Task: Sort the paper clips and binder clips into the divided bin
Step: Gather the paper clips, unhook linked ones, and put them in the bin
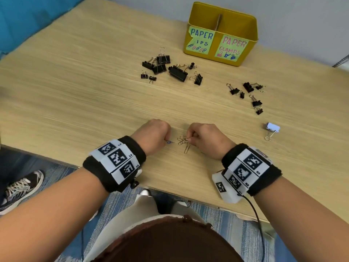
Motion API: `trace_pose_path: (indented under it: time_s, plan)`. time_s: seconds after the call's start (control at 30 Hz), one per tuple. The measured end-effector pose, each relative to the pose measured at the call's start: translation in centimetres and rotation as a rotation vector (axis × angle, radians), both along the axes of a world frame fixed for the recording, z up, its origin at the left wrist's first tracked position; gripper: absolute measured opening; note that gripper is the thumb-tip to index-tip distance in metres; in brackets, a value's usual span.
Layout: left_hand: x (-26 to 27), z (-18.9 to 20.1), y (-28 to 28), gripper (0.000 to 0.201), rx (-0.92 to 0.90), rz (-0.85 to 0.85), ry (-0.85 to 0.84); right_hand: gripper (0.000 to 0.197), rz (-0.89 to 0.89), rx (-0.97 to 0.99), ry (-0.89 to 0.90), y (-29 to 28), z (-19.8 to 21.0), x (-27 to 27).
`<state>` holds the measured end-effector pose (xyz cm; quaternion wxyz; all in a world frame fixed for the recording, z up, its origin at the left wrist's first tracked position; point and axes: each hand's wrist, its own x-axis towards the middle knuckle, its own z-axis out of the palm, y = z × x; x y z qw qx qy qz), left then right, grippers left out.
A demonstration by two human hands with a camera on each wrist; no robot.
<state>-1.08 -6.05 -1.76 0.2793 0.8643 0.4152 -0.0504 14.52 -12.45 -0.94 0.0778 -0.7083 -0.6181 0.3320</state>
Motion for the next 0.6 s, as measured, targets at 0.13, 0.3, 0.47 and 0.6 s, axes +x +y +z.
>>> trace_pose_path:
  time_s: [0.13, 0.3, 0.47, 0.6]
  plan:
    - [0.02, 0.13, -0.08, 0.015, 0.002, 0.002, 0.022, 0.014, 0.008, 0.067, -0.059, -0.41, -0.68, -0.71]
    - [0.01, 0.23, -0.05, 0.015, -0.008, -0.002, 0.053, 0.050, 0.046, 0.054, -0.126, -0.57, -0.89, -0.90]
    - [0.03, 0.31, -0.23, 0.014, 0.012, -0.012, 0.060, 0.049, 0.124, 0.065, -0.132, -0.59, -0.83, -0.56]
    - [0.02, 0.31, -0.30, 0.014, 0.020, -0.017, 0.053, 0.021, 0.153, 0.098, -0.101, -0.28, -1.06, -0.72]
